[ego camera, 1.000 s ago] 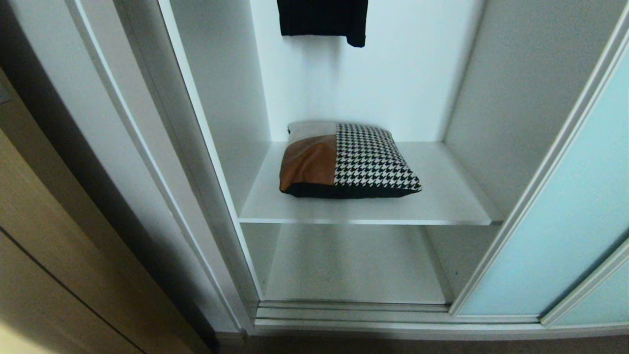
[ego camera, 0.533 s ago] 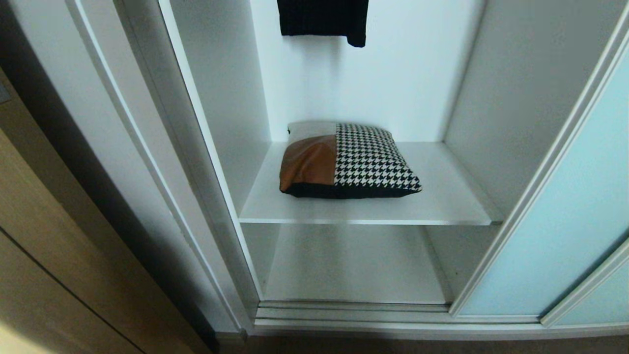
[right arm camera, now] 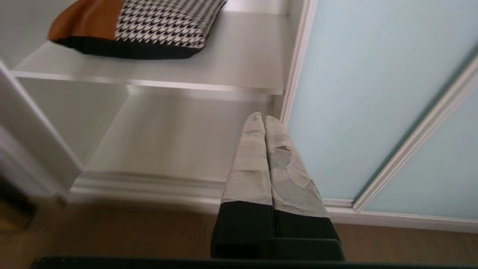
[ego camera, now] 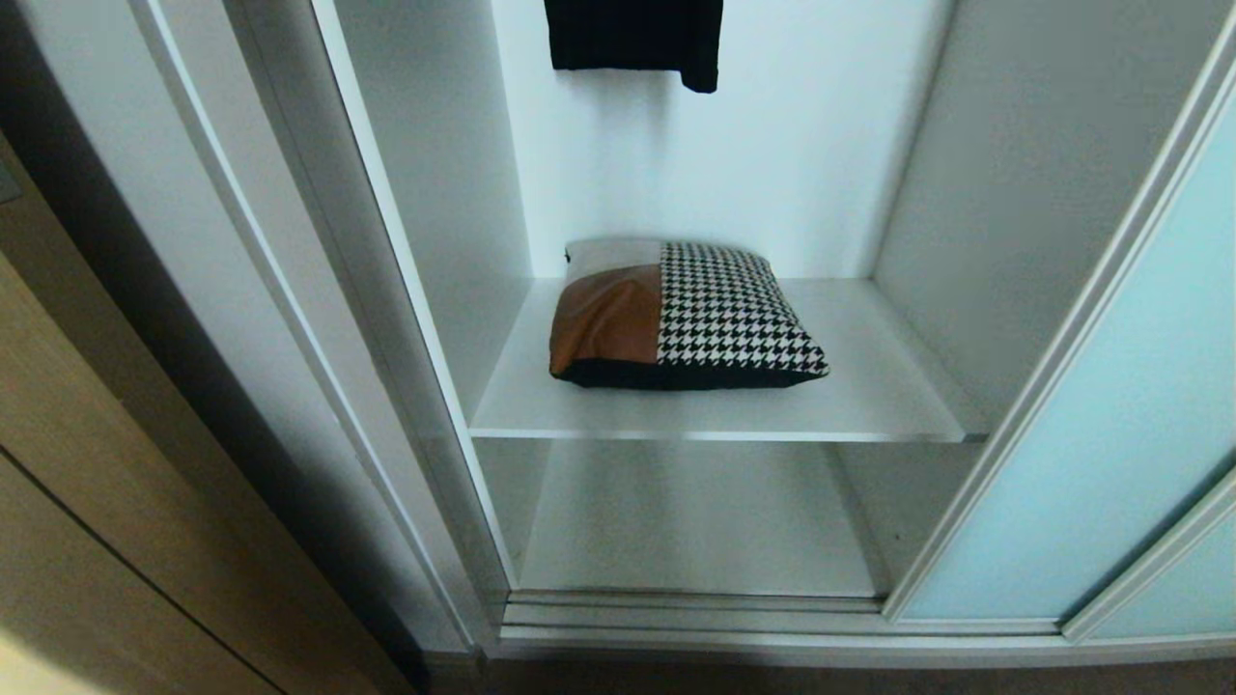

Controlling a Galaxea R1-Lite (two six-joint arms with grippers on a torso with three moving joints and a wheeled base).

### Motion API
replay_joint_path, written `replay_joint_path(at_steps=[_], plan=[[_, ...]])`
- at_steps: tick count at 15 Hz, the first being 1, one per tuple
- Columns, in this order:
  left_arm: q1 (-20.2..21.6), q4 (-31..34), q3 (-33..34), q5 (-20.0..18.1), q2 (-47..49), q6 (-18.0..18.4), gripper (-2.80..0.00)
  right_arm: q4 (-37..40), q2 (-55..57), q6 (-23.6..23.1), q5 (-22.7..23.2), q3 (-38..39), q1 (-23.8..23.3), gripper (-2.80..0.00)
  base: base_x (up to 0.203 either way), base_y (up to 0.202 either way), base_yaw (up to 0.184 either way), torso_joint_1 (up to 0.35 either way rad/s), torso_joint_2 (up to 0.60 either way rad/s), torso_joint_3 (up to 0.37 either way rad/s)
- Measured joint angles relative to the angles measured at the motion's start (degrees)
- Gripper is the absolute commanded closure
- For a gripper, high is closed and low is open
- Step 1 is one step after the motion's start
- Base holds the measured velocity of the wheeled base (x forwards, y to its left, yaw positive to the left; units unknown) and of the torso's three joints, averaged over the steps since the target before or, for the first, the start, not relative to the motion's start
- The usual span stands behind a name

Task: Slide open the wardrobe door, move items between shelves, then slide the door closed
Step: Place the pillow on the lower shelf

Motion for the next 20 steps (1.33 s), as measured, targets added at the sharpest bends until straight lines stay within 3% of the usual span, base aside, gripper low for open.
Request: replay_joint_path(at_steps=[5, 12, 17, 20], plan=[[0.00, 0.00, 0.00, -0.04, 0.00, -0.04, 0.00, 2.81, 20.88, 1.94, 3.80, -14.81, 1.14, 0.00, 0.000, 0.000, 0.000, 0.000, 0.00, 0.000], [0.00, 0.01, 0.00, -0.02, 0.00, -0.01, 0.00, 3.12, 52.52, 12.69, 11.14, -33.22, 3.94, 0.00, 0.000, 0.000, 0.000, 0.000, 0.00, 0.000], [0.00, 0.02, 0.00, -0.02, 0.00, -0.04, 0.00, 2.83, 71.98, 20.30, 13.39, -44.31, 6.31, 0.00, 0.000, 0.000, 0.000, 0.000, 0.00, 0.000], [0.00, 0.02, 0.00, -0.06, 0.00, -0.05, 0.00, 2.88, 83.95, 23.17, 13.88, -54.92, 6.75, 0.00, 0.000, 0.000, 0.000, 0.000, 0.00, 0.000]])
